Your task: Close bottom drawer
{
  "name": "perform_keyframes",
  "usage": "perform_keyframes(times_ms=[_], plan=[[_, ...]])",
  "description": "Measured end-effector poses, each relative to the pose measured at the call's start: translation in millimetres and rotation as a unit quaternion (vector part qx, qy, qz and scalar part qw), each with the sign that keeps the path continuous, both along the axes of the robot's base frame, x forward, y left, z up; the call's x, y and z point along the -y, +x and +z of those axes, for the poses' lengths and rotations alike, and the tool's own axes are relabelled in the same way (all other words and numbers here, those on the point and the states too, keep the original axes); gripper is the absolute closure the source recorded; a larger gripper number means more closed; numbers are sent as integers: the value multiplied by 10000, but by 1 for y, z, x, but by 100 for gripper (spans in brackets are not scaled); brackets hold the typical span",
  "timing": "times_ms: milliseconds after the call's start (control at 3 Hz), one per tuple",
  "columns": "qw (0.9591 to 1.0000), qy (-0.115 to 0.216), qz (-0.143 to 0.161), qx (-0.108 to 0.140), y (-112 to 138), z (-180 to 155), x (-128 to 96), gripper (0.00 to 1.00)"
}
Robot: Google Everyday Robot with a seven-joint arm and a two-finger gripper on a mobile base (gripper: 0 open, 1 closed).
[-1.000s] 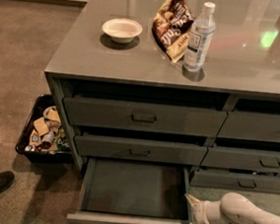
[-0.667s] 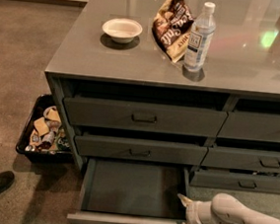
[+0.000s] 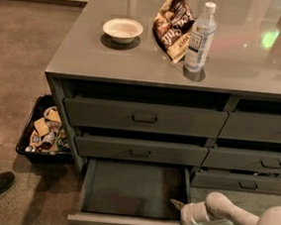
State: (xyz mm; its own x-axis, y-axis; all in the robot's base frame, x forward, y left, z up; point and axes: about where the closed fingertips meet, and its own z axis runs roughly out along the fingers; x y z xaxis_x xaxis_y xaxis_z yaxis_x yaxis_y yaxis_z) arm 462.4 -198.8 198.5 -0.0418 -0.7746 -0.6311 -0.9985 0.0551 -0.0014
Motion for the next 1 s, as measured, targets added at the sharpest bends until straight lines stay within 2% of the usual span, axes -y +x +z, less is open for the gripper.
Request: perform_keyframes(times_ms=[333, 667, 1000], plan=[[9996, 190, 153, -106, 13, -23, 0, 0], [9992, 309, 212, -101, 19, -34, -2, 0], [9991, 341, 218, -84, 23, -33, -3, 19]])
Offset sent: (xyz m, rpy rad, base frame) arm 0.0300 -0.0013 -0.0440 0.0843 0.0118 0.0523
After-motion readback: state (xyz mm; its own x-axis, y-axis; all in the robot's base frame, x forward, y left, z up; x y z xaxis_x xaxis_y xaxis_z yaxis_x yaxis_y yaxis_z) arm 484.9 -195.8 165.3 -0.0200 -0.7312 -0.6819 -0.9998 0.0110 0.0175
